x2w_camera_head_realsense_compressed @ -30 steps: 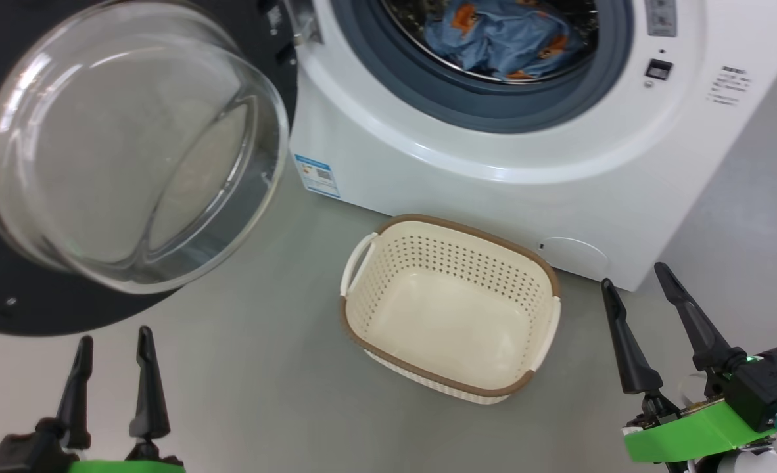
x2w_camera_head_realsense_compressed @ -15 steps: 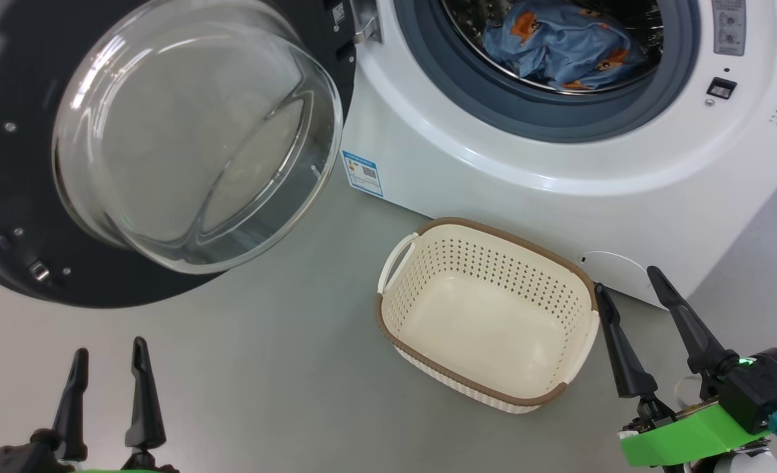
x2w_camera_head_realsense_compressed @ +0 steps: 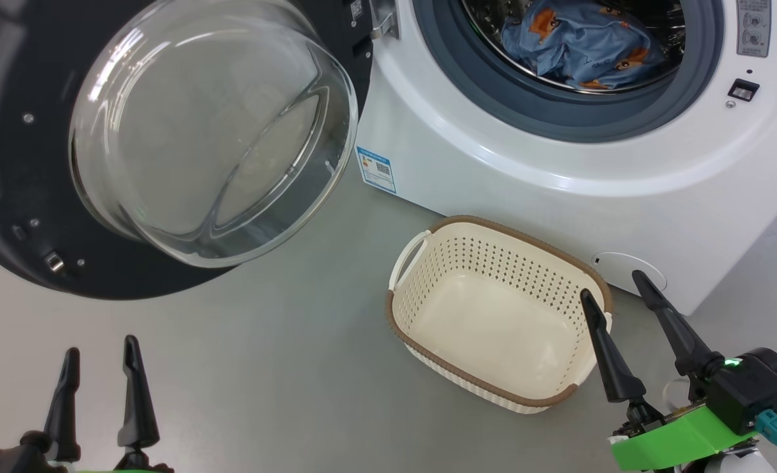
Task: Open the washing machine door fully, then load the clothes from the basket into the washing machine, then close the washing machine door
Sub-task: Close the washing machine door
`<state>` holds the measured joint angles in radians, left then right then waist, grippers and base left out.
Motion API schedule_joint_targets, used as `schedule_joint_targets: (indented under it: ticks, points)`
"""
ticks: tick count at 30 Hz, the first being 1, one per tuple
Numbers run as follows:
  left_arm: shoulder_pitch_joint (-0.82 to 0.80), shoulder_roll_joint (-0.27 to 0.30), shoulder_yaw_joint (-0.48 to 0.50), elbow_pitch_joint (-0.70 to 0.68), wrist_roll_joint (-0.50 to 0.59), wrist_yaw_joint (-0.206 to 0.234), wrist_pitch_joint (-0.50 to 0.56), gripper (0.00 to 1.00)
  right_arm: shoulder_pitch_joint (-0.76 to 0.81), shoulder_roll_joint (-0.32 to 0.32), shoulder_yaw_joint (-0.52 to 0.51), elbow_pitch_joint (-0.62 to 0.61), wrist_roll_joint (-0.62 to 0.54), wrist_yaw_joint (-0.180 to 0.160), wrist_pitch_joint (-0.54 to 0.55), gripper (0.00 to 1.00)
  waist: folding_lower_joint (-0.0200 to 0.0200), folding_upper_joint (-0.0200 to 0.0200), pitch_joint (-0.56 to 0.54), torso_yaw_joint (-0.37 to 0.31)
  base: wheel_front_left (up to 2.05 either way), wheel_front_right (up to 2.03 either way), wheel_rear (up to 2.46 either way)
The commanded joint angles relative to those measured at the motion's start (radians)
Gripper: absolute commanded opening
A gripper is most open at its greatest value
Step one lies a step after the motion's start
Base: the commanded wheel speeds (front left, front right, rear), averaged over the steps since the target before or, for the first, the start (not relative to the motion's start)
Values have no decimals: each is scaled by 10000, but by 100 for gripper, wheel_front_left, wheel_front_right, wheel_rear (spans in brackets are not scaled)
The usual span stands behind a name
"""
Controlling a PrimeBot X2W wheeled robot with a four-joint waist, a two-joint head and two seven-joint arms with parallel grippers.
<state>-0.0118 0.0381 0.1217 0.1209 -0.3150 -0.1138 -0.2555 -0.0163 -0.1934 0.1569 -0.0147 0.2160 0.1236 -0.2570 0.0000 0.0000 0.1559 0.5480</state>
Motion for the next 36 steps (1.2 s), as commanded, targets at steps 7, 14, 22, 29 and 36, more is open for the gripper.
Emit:
schedule_joint_targets:
  ticks: [7, 14, 22, 29, 36]
  points:
    - [118, 122, 375, -423, -87, 91, -63, 100, -322, -160, 264, -160, 86, 71, -48, 100, 0, 0, 18, 31, 0, 0, 0]
    - [98, 122, 446, -565, -157, 101, -63, 71, -329, -179, 269, -155, 95, 71, -48, 100, 0, 0, 75, 48, 0, 0, 0]
    - [-130, 122, 493, -1033, -412, -2, -63, 0, -339, -116, 195, -169, 87, 71, -48, 100, 0, 0, 103, 49, 0, 0, 0]
    - [-669, 122, 997, -1851, -836, -135, -63, 0, -317, -46, 135, -224, 48, 71, -48, 100, 0, 0, 160, 51, 0, 0, 0]
    - [-1844, 1377, 1579, -2367, -2276, -165, -63, 0, -249, 3, 7, -298, 2, 71, -48, 100, 0, 0, 258, 56, 0, 0, 0]
